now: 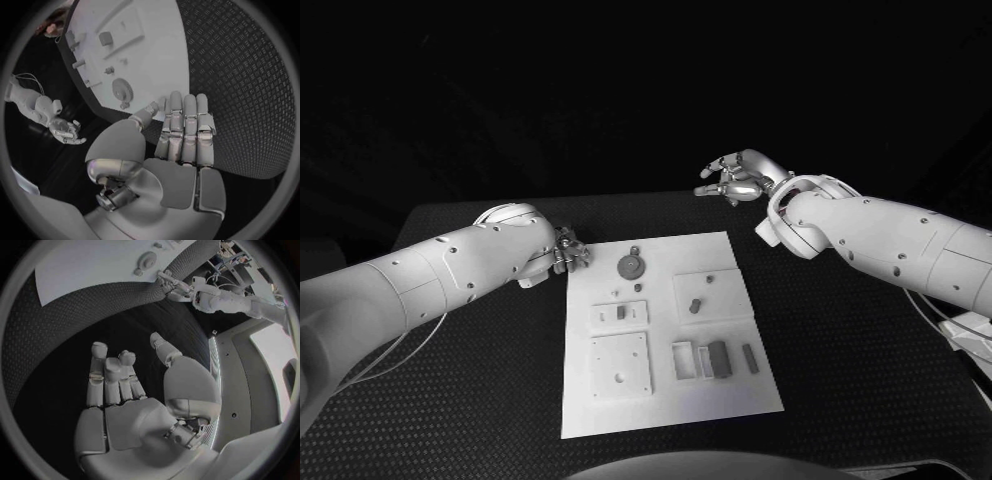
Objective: Assemble the parts on the task board
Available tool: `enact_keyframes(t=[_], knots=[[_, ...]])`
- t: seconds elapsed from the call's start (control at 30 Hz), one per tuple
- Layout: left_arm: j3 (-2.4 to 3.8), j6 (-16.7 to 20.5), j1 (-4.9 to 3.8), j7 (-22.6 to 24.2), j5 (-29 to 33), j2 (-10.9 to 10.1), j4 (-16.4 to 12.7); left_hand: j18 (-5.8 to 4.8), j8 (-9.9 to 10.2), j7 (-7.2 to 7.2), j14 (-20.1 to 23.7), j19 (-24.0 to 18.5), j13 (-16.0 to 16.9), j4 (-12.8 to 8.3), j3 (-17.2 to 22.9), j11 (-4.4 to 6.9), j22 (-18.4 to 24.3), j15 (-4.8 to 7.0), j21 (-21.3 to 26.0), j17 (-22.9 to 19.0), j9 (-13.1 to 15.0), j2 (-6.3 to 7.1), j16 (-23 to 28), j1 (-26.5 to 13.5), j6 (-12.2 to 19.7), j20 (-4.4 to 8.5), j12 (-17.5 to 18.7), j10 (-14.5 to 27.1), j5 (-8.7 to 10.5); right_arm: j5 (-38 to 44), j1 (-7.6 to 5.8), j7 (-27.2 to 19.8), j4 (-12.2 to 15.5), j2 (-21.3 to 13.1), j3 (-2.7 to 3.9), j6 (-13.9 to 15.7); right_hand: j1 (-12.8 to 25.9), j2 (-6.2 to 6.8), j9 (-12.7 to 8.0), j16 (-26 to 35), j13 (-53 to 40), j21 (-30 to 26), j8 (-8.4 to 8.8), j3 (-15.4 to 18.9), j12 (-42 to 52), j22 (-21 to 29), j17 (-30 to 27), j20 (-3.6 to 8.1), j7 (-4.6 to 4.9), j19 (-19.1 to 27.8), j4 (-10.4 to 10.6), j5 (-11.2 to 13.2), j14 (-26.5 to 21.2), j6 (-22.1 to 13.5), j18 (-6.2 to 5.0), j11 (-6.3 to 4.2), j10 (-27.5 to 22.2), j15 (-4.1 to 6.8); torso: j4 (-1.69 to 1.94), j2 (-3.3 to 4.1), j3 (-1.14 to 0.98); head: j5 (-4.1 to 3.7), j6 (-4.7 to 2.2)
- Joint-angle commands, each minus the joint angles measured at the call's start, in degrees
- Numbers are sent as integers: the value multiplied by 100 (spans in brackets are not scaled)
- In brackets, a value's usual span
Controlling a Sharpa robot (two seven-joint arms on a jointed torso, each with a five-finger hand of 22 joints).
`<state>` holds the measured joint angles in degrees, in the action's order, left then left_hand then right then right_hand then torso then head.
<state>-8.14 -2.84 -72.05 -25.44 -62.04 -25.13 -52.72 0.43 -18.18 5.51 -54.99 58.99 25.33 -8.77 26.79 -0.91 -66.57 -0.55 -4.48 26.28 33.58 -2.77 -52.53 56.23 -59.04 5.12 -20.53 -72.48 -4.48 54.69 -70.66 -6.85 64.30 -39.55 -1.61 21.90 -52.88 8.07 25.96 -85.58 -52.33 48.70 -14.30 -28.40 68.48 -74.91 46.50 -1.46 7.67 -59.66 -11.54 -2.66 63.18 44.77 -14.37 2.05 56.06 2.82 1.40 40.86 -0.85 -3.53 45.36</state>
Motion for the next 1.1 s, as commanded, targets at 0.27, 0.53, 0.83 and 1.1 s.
enact_keyframes(t=[0.27,0.53,0.83,1.1], knots=[[2,41,-2,141,442,2,0,-24,-83,-4,-91,129,54,-61,634,23,-37,13,15,112,19,24,22,4,-104,8,36,-128,169,30,6,-34,-8,10,3,-71,65,-18,-7,20,8,-21,36,-5,40,-110,-9,10,223,10,12,-23,-47,223,-63,141,-425,-8,-4,-4,-3,-1,2],[7,240,-5,89,1024,-175,-208,-20,-130,-31,-145,171,88,-120,726,49,-93,36,-15,174,47,3,-19,-13,-154,26,12,-198,169,30,7,-32,-10,7,3,-81,66,-18,-8,20,9,-20,36,-4,41,-110,-9,11,223,10,10,-23,-48,223,-63,141,-425,-8,-1,-11,-7,-3,-31],[9,529,-16,-50,1504,-760,-1111,7,-196,-81,-316,337,141,-204,787,120,-201,103,-108,267,79,35,-97,-68,-260,88,-42,-373,166,31,7,-45,81,-42,0,-165,66,-19,-8,21,10,-21,36,-5,41,-110,-10,10,223,12,8,-23,-49,222,-63,141,-427,-9,8,-18,-9,9,-67],[-12,798,16,-91,1632,-1277,-1930,5,-207,-97,-361,371,150,-224,809,140,-253,123,-131,302,77,51,-106,-112,-299,109,-41,-429,166,32,7,-57,137,-80,-2,-145,62,-17,-10,30,15,-28,35,-7,36,-110,-14,7,225,29,-5,-23,-62,221,-63,143,-438,-11,16,-21,-12,12,-101]])
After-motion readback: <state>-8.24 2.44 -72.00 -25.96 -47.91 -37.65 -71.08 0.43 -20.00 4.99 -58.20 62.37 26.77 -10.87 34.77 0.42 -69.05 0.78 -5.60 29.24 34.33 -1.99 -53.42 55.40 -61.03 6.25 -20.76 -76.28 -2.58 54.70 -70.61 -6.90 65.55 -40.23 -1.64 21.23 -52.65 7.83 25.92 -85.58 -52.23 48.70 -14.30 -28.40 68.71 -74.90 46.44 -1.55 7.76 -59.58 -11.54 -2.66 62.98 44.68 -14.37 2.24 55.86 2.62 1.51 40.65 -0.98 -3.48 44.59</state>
